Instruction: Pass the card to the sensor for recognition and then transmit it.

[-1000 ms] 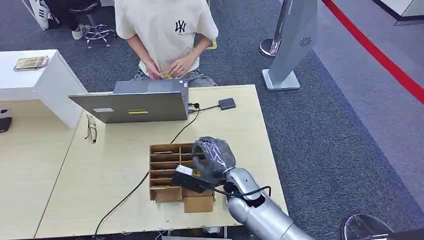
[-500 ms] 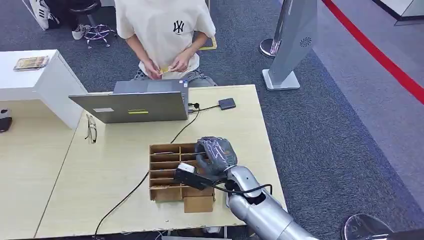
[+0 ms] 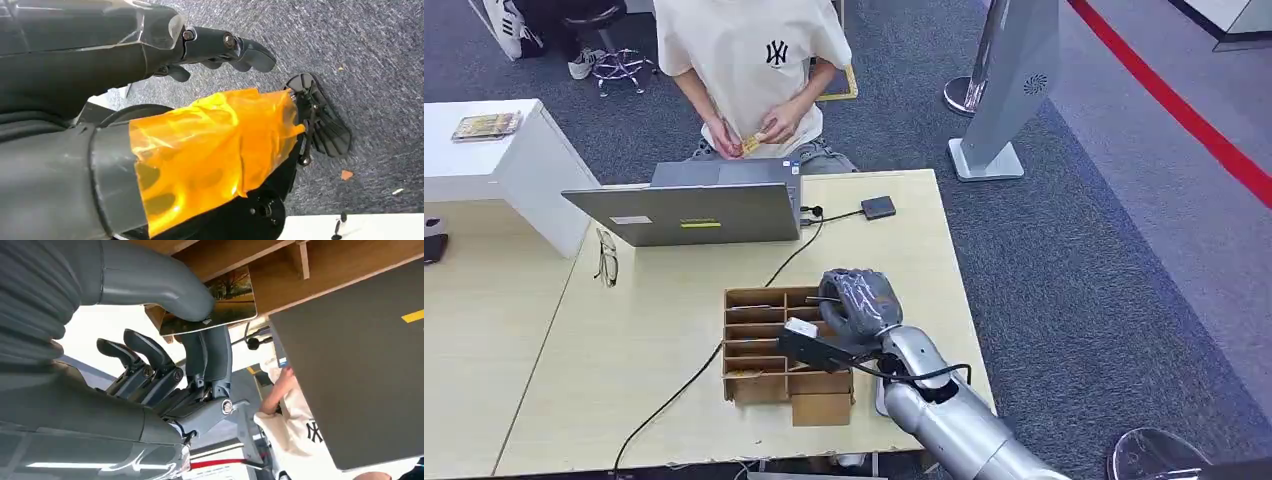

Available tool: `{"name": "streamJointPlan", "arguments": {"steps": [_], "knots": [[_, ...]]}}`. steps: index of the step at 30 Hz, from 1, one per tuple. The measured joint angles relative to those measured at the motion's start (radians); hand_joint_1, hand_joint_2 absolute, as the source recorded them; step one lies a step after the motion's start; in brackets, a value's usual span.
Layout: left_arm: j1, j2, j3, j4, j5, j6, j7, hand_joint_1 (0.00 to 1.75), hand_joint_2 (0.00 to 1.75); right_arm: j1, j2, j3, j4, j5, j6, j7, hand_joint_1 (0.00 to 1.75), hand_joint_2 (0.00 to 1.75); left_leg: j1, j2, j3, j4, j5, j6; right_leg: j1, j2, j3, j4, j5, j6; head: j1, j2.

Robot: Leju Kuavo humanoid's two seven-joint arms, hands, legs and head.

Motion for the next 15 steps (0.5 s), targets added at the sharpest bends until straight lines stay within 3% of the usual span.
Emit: {"name": "streamJointPlan", "arguments": {"steps": [9,15], "knots": [[-0.002,0.002,-0.028,0.000,0.045,0.010,-0.004,0.00,0.00,0.011,-0.002,-0.040,-0.041,-0.092,0.004,-0.033,1.75,1.75,0.000,0.000,0.000,0.000,0.000,-0.001,0.000,0.000,0.000,0.000,0.000,0.000,0.000,0.000],[-0.003,0.003,-0.043,0.000,0.086,0.022,-0.017,0.00,0.00,0.038,-0.024,-0.075,-0.145,-0.193,0.018,-0.077,1.75,1.75,0.000,0.000,0.000,0.000,0.000,-0.001,0.000,0.000,-0.001,0.000,0.000,0.000,0.000,0.000]]}}
